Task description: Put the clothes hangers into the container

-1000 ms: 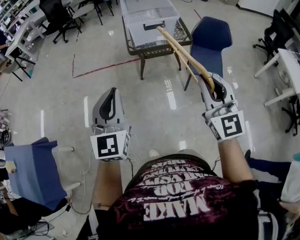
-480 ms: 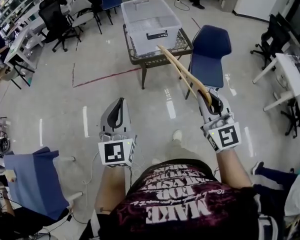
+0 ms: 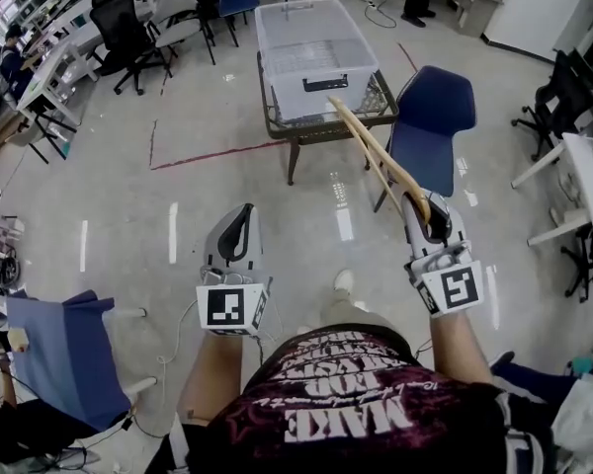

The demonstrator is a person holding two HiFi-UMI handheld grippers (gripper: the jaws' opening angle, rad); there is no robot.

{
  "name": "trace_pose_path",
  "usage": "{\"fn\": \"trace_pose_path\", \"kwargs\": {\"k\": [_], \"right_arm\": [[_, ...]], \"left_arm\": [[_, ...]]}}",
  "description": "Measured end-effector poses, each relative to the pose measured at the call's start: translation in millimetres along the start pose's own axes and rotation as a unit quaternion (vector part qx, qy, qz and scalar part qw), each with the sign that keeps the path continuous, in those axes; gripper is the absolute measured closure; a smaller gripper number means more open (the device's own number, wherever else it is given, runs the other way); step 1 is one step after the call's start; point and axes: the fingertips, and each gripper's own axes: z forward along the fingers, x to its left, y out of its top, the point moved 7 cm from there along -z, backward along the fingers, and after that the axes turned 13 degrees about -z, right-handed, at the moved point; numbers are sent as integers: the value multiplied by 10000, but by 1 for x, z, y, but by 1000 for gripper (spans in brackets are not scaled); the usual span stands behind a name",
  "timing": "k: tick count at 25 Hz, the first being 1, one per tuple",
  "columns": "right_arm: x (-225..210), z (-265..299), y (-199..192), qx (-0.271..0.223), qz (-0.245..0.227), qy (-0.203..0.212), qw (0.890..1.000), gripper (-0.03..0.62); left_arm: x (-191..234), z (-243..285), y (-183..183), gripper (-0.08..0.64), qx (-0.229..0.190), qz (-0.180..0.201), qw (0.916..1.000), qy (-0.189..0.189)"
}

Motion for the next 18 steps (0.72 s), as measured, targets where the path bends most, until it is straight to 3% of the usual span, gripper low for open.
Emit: {"fn": "trace_pose_path", "kwargs": {"k": [7, 13, 18], "right_arm": [[-39, 53, -26, -104, 79, 46, 9999, 532], [-81, 79, -44, -181, 92, 167, 9997, 532], [-110, 95, -56, -316, 101, 288, 9990, 532]], "left_arm": [[12, 69, -6, 554, 120, 35, 9999, 28], [-4, 122, -3, 554, 106, 83, 9999, -49], [-13, 151, 1, 554, 18, 38, 9999, 109]]}}
